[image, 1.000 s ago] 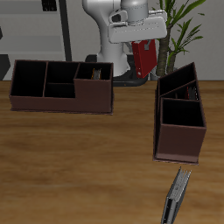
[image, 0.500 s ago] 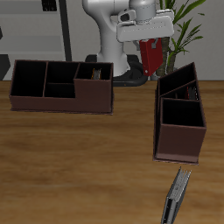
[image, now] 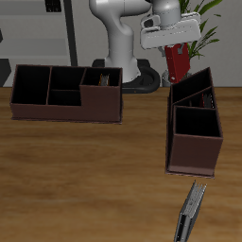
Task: Place the orange book into the back desk caddy's right compartment and place the left red book into the left desk caddy's back compartment and place the right red book into the left desk caddy's left compartment
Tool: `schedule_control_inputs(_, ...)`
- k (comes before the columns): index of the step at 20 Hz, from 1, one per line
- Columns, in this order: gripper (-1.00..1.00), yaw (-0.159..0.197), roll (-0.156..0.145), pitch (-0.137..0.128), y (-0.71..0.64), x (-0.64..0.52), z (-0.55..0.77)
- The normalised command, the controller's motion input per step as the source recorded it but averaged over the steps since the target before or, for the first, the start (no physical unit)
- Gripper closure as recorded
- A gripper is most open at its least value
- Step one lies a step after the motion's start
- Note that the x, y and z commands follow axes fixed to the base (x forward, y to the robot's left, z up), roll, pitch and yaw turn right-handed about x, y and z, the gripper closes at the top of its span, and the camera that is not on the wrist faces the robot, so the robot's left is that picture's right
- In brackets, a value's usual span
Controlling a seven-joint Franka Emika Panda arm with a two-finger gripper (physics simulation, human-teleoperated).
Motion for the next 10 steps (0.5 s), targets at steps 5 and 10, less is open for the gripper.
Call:
schedule_control_inputs(5,1.00,-0.007,0.015,0.029,0.18,0.07,-0.10)
schedule_control_inputs(10,1.00,-0.005,0.019,0.041,0.22,0.07,-0.20)
